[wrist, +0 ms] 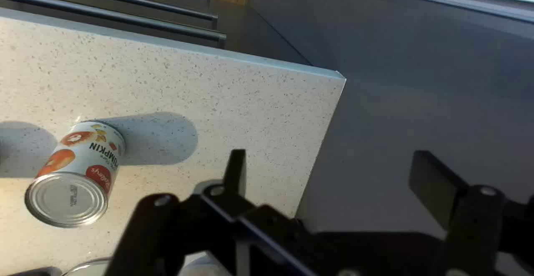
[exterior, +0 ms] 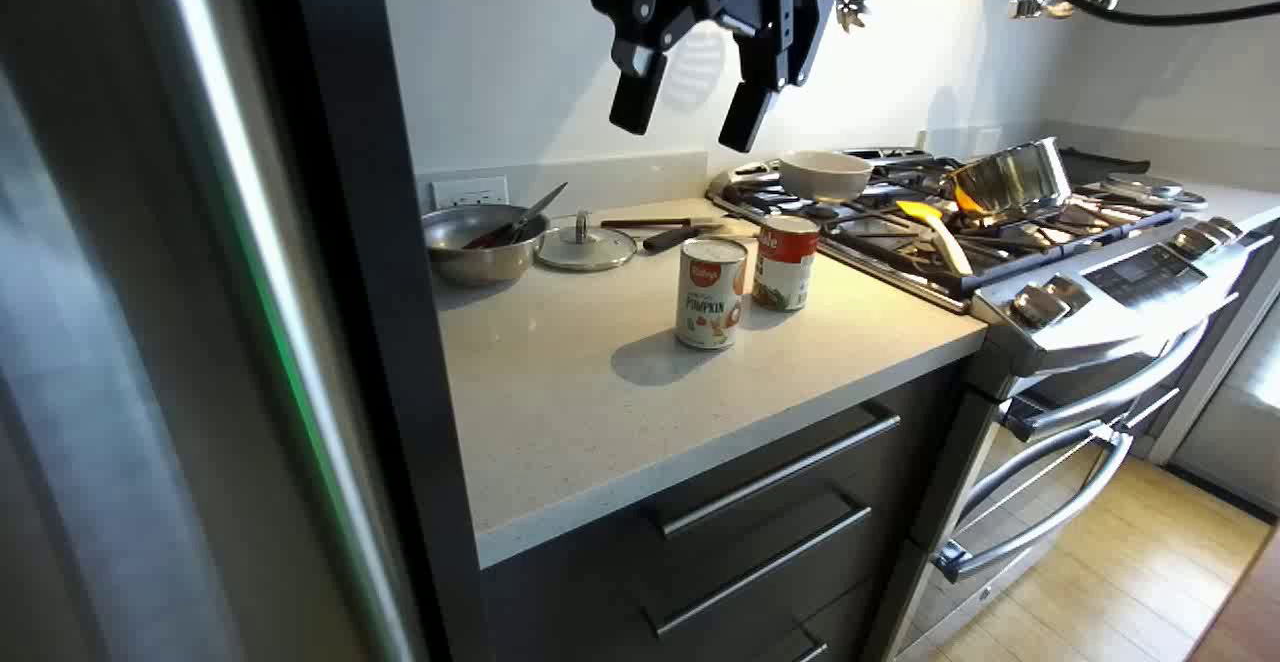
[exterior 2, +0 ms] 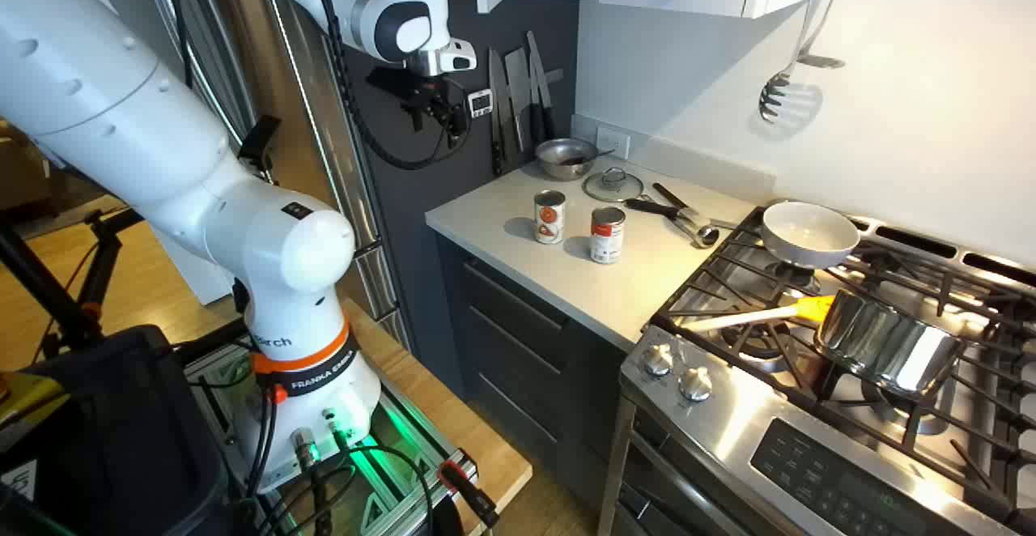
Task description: Pick up the can on the left and put it on the can to the right
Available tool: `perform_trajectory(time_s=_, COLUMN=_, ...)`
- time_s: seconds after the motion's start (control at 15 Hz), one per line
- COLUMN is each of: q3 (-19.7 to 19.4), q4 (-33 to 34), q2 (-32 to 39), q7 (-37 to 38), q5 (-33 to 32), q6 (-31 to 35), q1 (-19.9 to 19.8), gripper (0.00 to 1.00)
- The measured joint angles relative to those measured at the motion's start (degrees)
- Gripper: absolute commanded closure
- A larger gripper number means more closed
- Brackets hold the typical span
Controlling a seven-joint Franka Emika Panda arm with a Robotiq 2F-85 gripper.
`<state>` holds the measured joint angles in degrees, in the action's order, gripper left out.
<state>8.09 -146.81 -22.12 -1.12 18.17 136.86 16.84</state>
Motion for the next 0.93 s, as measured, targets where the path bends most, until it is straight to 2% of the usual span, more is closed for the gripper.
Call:
perform_trajectory(time_s=0.6, q3=0.0, q4=0.0, q2=0.1, q7=0.0, q5=-0.1, q6=0.0, q1=-0.2, gripper=0.00)
perform_trajectory(time_s=0.93, q3=-1.0, q4=0.9, q2=4.8, q7=-0.3, q5=-6.9, q6=-2.3, q1=-5.5, gripper=0.00)
